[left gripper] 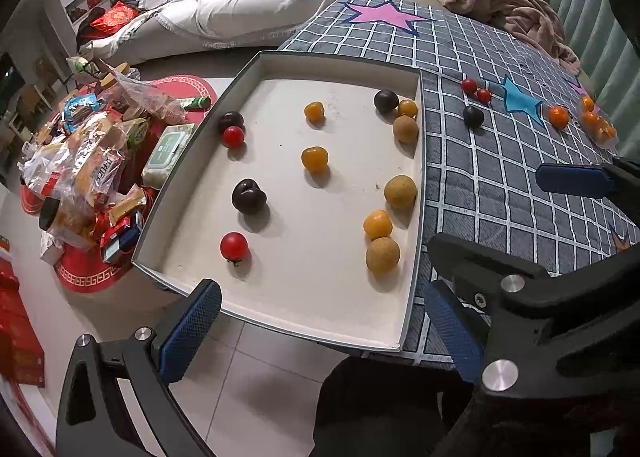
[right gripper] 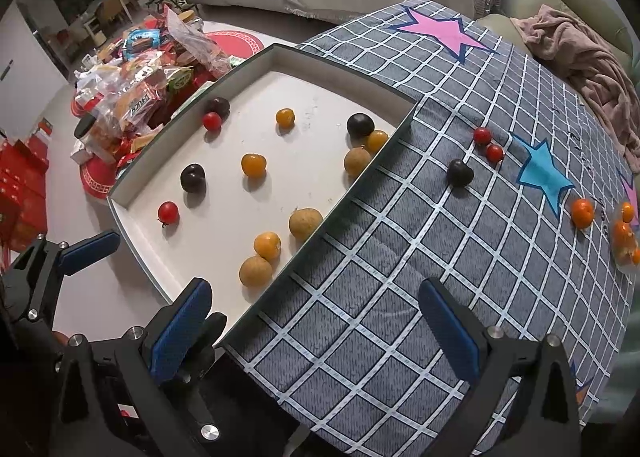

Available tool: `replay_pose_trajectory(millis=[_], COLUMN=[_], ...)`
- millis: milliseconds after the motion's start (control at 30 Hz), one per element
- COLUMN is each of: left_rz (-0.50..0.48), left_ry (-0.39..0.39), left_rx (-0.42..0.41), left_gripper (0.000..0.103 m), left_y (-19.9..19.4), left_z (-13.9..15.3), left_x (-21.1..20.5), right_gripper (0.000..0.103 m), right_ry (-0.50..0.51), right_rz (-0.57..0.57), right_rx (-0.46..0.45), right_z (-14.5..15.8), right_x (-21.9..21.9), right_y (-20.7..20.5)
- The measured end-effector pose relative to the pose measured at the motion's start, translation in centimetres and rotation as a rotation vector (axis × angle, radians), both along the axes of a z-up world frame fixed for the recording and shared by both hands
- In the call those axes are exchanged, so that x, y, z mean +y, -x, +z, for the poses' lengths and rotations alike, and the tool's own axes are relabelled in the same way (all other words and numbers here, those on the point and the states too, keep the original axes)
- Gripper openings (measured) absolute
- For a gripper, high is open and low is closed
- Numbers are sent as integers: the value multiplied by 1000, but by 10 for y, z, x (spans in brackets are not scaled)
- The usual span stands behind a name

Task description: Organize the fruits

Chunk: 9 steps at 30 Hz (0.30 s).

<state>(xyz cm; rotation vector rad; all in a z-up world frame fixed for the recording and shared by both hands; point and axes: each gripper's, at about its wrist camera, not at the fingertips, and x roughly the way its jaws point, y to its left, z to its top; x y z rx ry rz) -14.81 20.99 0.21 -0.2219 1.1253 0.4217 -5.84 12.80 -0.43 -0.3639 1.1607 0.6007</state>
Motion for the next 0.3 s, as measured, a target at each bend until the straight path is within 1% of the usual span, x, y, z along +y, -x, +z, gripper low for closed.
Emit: replay_pose_trajectory(millis=[167,300], left_rz=[-5,-13], left_ry=[1,-12], left_rx=[-6,-6], left_gripper=[102,102], left_y=[2,2], left_z=[0,1], left_x=[-1,-5], right_gripper=[103,103], right_ry=[6,7], right_rz=[5,4], right_rx=[-4,-5], right_z=[-1,-1], right_x=[0,-1], right_y=[3,3])
